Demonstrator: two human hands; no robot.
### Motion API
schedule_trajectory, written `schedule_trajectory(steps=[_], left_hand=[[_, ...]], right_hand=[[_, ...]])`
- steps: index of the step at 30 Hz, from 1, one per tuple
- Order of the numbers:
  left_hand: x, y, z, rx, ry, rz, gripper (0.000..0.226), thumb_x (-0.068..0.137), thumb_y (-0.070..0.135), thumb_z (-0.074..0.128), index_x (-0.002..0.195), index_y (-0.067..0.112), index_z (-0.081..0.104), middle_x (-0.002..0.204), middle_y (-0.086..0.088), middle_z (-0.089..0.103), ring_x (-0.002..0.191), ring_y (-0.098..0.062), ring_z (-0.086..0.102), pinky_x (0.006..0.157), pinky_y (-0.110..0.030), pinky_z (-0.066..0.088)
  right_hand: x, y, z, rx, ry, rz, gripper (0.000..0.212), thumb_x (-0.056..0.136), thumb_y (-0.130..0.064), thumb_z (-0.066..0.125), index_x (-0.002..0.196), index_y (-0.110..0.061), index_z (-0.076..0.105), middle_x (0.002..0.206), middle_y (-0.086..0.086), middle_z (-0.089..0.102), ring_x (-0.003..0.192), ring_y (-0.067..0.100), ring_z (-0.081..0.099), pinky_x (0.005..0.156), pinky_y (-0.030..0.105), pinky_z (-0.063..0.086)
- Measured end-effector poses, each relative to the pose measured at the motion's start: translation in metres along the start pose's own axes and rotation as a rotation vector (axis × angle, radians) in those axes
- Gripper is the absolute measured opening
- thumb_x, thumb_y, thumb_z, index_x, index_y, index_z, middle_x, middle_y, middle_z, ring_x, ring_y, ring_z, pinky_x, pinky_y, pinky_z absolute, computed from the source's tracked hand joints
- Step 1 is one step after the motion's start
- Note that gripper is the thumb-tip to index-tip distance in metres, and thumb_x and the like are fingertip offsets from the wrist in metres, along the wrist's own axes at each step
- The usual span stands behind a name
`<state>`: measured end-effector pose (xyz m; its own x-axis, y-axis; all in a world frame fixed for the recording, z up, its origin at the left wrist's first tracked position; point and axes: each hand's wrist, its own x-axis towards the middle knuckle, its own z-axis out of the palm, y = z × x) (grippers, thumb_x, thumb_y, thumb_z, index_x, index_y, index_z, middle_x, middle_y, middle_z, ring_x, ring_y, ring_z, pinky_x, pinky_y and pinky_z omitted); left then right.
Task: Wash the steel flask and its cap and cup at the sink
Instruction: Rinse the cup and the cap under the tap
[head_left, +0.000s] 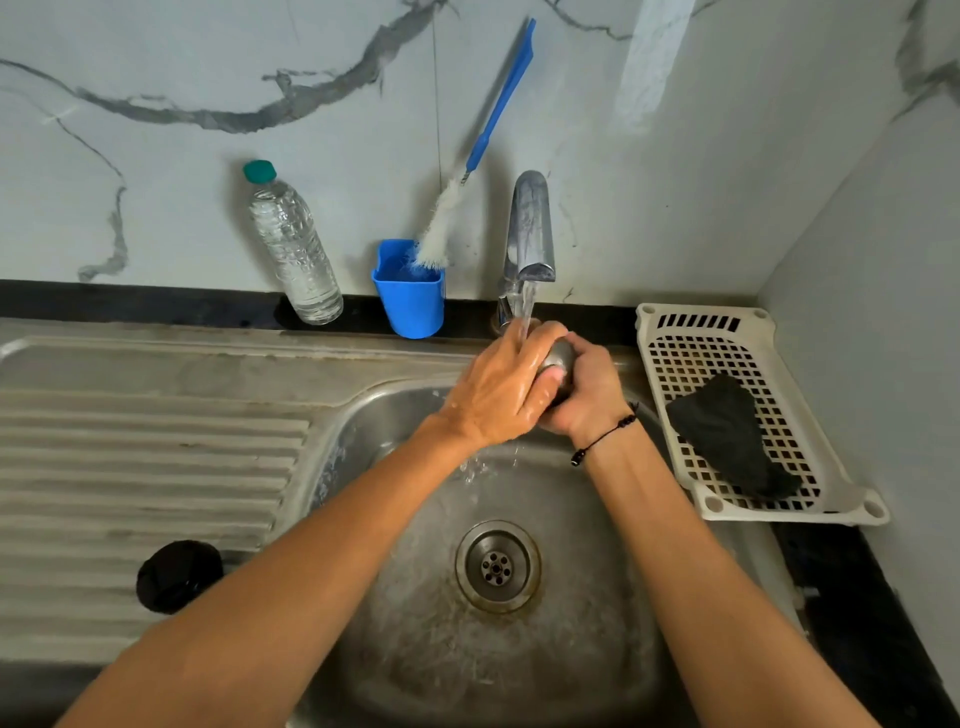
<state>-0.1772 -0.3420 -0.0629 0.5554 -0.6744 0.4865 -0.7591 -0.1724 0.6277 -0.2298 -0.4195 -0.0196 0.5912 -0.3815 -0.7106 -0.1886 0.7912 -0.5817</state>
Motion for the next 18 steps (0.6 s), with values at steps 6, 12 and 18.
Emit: schedule_trajectory(steps=[6,12,18], left_hand=[[0.013,0.030,-0.003,-0.183,-0.012,-0.523,0.042,0.100,0.036,0.025,0.103,0.007,0.054,0.101,-0.021,0.060,0.094,-0.035,0.060,0.074,-0.040,0.049],[0.043,0.029,-0.023,-0.463,-0.307,-1.013,0.031,0.102,0.032,0.026,0.095,0.010,0.047,0.074,-0.015,0.057,0.049,-0.025,0.055,0.034,-0.020,0.034],[0.040,0.020,-0.016,-0.356,-0.079,-1.065,0.040,0.103,0.028,0.025,0.110,0.000,0.053,0.097,-0.023,0.062,0.075,-0.034,0.063,0.056,-0.032,0.047]], right_hand=[[0.009,0.004,-0.002,-0.072,-0.078,-0.225,0.028,0.096,-0.031,0.047,0.097,-0.008,0.063,0.084,0.010,0.069,0.078,0.026,0.066,0.079,0.042,0.052],[0.004,0.004,-0.009,-0.111,-0.162,-0.272,0.032,0.097,-0.032,0.044,0.099,-0.003,0.057,0.085,0.019,0.067,0.062,0.033,0.064,0.055,0.037,0.043],[0.007,0.005,-0.004,-0.043,-0.079,-0.250,0.025,0.096,-0.032,0.047,0.096,-0.008,0.055,0.076,0.010,0.066,0.057,0.023,0.064,0.054,0.033,0.049]])
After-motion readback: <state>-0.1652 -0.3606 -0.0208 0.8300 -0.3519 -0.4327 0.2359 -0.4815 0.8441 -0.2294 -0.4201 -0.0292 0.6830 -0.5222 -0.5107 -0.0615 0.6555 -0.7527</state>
